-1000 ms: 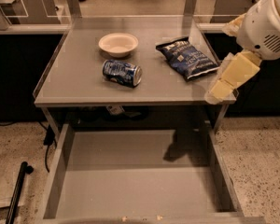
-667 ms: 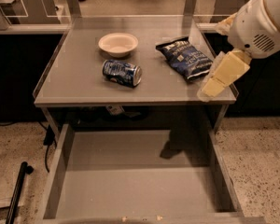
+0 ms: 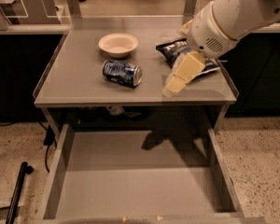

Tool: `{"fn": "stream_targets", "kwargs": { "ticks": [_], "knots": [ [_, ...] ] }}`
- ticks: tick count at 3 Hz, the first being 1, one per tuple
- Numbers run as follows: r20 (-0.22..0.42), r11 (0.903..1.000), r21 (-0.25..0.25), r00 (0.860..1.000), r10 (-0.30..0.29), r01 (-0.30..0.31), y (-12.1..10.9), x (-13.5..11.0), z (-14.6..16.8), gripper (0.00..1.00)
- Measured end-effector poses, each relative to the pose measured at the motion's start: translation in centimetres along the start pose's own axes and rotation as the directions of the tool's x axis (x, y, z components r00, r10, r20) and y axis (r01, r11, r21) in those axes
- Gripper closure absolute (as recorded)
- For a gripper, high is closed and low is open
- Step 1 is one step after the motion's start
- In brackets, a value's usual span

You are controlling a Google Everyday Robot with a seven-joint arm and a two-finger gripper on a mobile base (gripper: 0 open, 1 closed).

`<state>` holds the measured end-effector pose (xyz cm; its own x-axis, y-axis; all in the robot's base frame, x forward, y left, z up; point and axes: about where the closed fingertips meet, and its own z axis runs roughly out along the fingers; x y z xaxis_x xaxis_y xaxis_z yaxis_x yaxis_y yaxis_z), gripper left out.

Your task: Place pepsi can into top drawer

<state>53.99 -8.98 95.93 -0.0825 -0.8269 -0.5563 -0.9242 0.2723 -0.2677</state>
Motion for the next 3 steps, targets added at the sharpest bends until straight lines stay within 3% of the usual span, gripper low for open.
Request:
{"fn": "stream_targets", "kwargs": {
  "ticks": [1, 2, 3],
  "knots": [
    [0.077, 0.9991, -0.039, 0.997, -0.014, 0.017, -0.4, -2.8, 4.9, 0.00],
    [0.077, 0.9991, -0.039, 0.997, -0.014, 0.017, -0.4, -2.8, 4.9, 0.00],
    [0.080, 0.9979, -0.051, 0.996, -0.036, 0.040, -0.8, -3.6, 6.9, 0.00]
  ]
}}
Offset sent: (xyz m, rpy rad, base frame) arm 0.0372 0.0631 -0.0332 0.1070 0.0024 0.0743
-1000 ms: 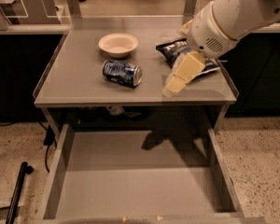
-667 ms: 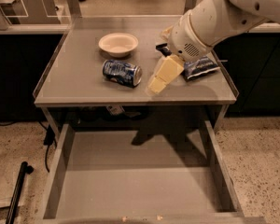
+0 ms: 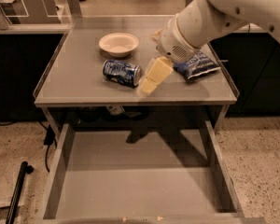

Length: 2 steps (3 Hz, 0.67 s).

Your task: Place pepsi can into top drawer

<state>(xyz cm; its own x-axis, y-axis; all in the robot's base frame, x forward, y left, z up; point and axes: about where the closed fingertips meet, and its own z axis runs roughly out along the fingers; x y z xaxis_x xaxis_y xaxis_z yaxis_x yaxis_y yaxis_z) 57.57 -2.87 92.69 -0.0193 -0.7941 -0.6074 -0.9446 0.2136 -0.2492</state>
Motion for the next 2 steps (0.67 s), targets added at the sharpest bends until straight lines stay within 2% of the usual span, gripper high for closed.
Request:
{"fn": "stream_targets", "kwargs": {
  "ticks": [2],
  "knots": [
    [0.027, 0.9970, -0.075, 0.999, -0.018, 0.020, -0.8, -1.7, 6.6, 0.00]
  ]
}}
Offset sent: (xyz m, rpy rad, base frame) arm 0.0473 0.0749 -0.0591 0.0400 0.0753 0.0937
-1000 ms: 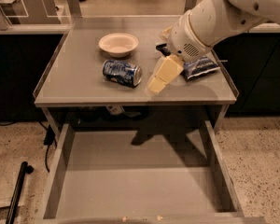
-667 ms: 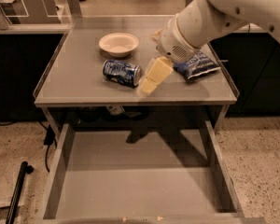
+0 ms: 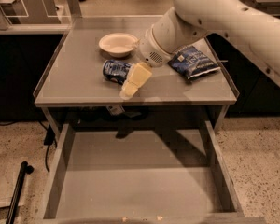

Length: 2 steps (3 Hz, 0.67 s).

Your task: Place pepsi can into top drawer

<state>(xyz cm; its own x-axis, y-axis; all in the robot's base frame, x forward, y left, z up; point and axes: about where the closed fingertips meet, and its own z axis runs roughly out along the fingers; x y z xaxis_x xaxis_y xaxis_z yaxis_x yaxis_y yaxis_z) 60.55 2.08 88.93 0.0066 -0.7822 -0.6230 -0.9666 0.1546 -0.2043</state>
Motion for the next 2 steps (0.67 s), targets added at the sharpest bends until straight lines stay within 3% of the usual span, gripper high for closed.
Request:
{"fn": "stream_targets", "kwargs": {
  "ticks": [2],
  "knots": [
    [-0.006, 0.9992, -0.038, 1.000, 0.011, -0.012, -1.0, 0.1, 5.1, 0.00]
  ]
}}
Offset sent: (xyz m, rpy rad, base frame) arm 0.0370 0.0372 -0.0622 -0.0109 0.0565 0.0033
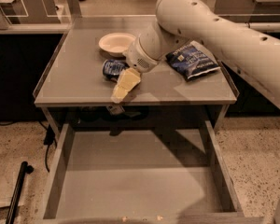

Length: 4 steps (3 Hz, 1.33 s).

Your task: Place pepsi can into top drawer

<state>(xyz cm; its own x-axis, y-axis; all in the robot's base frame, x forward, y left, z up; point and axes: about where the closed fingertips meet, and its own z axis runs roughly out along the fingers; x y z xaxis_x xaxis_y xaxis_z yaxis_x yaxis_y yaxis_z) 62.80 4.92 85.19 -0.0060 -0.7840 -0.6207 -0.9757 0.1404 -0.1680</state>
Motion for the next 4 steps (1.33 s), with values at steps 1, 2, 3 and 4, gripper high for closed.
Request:
{"fn": "stream_targets", "kwargs": {
  "ticks": [1, 2, 3, 4],
  "knots": [
    [-0.006, 0.9994, -0.014, 0.999, 0.031, -0.031, -0.45, 1.07, 1.98, 0.00],
    [-0.007, 0.9993, -0.016, 0.999, 0.035, -0.035, -0.49, 1.20, 2.22, 0.14],
    [-0.007, 0.9993, -0.016, 0.999, 0.035, -0.035, -0.49, 1.19, 2.22, 0.46],
    [-0.007, 0.9993, -0.018, 0.999, 0.034, -0.034, -0.47, 1.17, 2.27, 0.77]
  ]
}}
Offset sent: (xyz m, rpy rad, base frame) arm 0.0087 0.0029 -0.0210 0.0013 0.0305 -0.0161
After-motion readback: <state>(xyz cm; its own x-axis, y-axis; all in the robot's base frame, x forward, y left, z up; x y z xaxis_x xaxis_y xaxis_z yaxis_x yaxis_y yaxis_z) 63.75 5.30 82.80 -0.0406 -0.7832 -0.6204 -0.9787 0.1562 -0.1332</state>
